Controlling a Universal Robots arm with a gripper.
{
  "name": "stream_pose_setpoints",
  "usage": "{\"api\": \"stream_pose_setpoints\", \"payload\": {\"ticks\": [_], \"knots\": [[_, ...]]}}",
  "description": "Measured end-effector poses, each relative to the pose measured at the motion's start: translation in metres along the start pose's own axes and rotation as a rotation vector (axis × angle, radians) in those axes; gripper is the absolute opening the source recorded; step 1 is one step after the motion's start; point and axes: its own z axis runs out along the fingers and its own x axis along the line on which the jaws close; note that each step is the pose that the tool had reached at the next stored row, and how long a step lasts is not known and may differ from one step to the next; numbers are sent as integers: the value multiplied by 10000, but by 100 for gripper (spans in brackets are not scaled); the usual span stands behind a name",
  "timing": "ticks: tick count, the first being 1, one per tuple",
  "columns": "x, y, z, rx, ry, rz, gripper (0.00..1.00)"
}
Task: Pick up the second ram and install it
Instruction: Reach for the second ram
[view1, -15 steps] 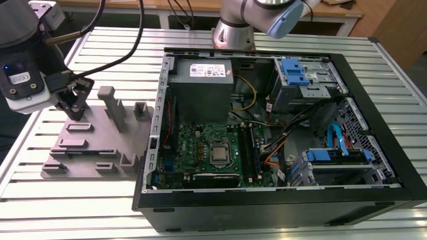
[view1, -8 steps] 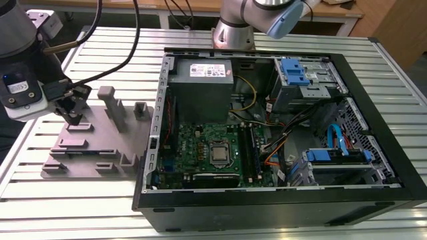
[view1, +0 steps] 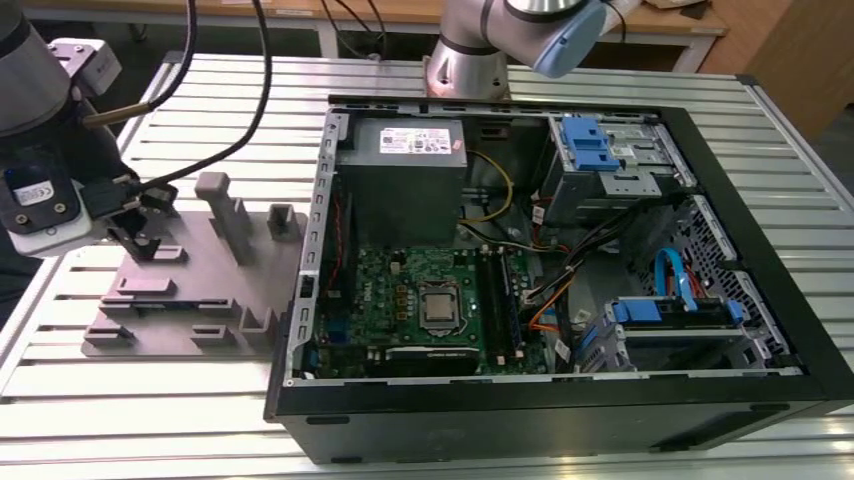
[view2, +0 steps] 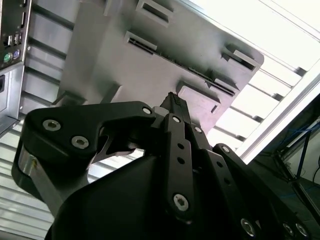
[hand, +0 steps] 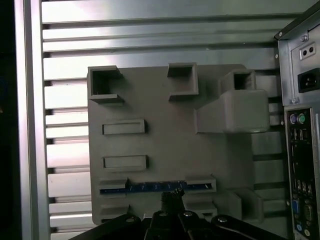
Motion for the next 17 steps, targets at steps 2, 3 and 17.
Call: {"api": "stream_pose_setpoints", "payload": {"ticks": [2, 3, 17], "knots": [[11, -8, 35, 2, 2, 0, 11], [16, -12, 53, 1, 1, 1, 11], [26, -32, 307, 1, 1, 1, 11]]}}
